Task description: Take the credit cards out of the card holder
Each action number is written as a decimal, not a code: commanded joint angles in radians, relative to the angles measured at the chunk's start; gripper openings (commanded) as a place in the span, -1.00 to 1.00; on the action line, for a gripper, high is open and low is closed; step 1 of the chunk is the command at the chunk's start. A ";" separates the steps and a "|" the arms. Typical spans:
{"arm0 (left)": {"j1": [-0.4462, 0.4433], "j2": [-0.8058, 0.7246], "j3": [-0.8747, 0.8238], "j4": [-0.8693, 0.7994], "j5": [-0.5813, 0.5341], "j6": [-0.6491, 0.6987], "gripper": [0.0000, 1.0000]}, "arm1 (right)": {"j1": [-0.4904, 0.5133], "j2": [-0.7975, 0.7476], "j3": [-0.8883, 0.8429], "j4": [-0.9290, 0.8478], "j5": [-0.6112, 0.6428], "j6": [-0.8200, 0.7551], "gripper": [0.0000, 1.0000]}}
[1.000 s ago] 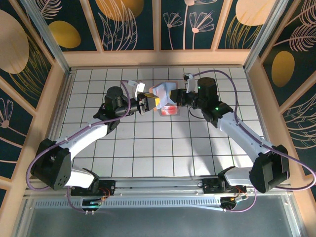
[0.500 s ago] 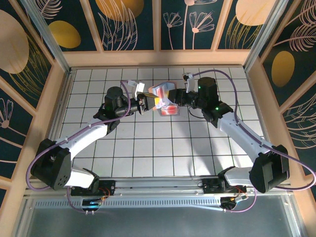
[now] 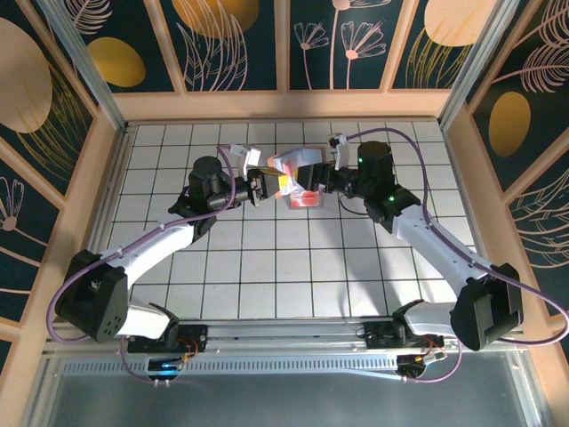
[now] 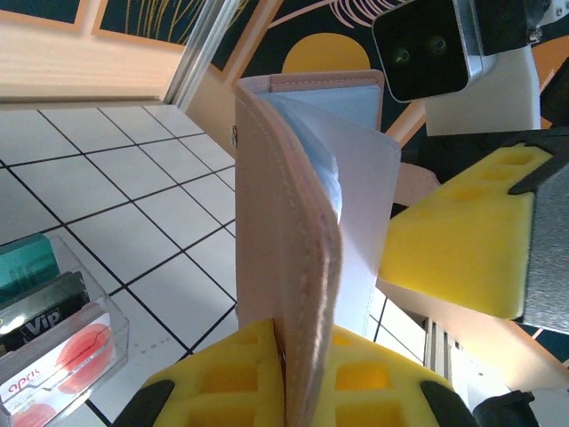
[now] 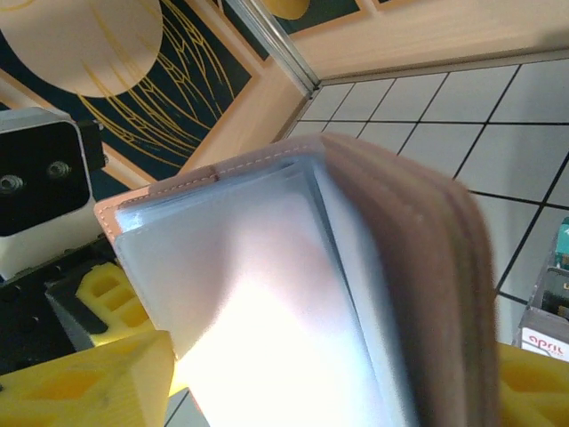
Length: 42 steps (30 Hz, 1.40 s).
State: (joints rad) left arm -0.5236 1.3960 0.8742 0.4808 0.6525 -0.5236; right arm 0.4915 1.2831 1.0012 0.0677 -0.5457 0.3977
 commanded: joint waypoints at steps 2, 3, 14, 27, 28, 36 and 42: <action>-0.007 -0.011 0.004 0.032 -0.004 -0.001 -1.00 | 0.015 -0.024 -0.008 0.038 -0.018 -0.028 0.61; -0.007 -0.012 0.003 0.032 -0.004 -0.002 -1.00 | 0.017 -0.022 -0.008 0.036 -0.017 -0.032 0.62; -0.007 -0.014 0.001 0.027 -0.009 -0.004 -1.00 | 0.027 -0.013 0.014 0.004 0.013 -0.054 0.08; -0.007 0.012 0.008 0.032 0.011 -0.018 -0.18 | 0.025 -0.008 0.036 -0.001 0.003 -0.049 -1.00; -0.007 0.015 0.011 0.028 0.008 -0.015 -0.18 | 0.025 -0.007 0.036 0.000 -0.002 -0.048 -1.00; -0.007 0.029 0.028 -0.047 -0.060 0.012 -0.48 | 0.025 -0.008 0.044 -0.020 0.002 -0.052 -0.99; -0.006 0.032 0.022 -0.103 -0.069 0.031 -0.81 | 0.025 -0.030 0.043 -0.104 0.078 -0.060 -0.50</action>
State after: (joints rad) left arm -0.5301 1.4147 0.8810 0.4198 0.5999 -0.5117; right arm 0.5121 1.2827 1.0069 -0.0128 -0.5072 0.3496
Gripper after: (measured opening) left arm 0.133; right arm 0.220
